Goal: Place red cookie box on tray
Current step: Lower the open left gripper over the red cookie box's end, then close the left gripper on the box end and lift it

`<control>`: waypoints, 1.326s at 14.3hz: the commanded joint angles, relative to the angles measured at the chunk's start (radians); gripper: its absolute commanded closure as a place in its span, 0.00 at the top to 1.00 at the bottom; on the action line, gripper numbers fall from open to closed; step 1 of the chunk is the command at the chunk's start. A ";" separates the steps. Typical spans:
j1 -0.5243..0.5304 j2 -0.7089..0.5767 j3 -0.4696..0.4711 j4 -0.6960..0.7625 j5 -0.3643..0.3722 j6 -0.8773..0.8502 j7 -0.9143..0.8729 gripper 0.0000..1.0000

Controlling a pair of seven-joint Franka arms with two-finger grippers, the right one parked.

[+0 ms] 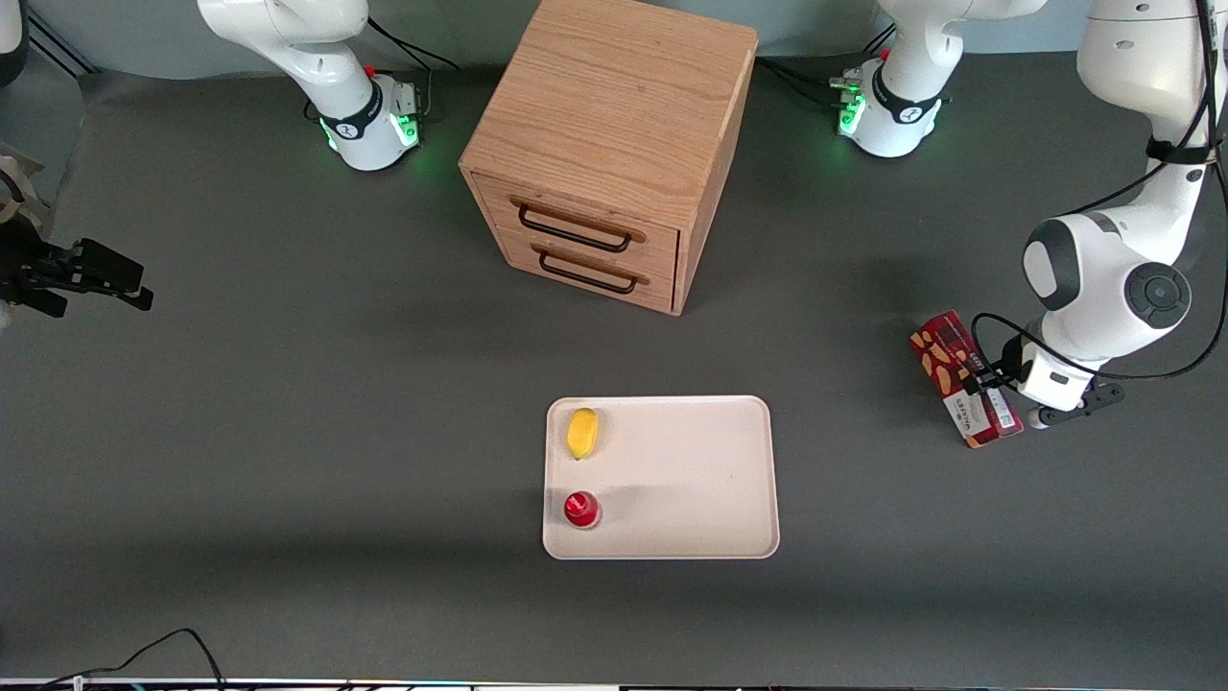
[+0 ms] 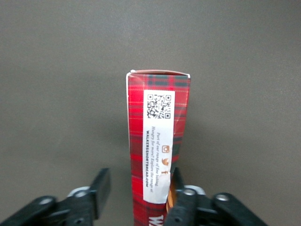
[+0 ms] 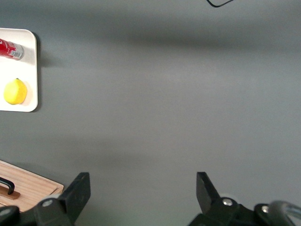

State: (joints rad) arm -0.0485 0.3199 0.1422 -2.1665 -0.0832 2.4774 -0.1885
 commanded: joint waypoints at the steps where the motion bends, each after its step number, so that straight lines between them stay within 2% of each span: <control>1: -0.005 -0.007 0.005 -0.012 -0.009 0.011 -0.008 0.01; 7: -0.007 -0.048 0.008 0.017 -0.004 -0.058 -0.009 0.00; 9: -0.007 -0.076 0.016 0.092 0.006 -0.194 -0.053 0.00; 13: -0.014 -0.114 0.016 0.272 0.094 -0.464 -0.118 0.00; 16: -0.022 -0.160 0.014 0.353 0.094 -0.543 -0.117 0.00; 19: -0.025 -0.160 0.010 0.497 0.094 -0.714 -0.106 0.00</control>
State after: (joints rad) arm -0.0579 0.1569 0.1477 -1.7698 -0.0077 1.8710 -0.2804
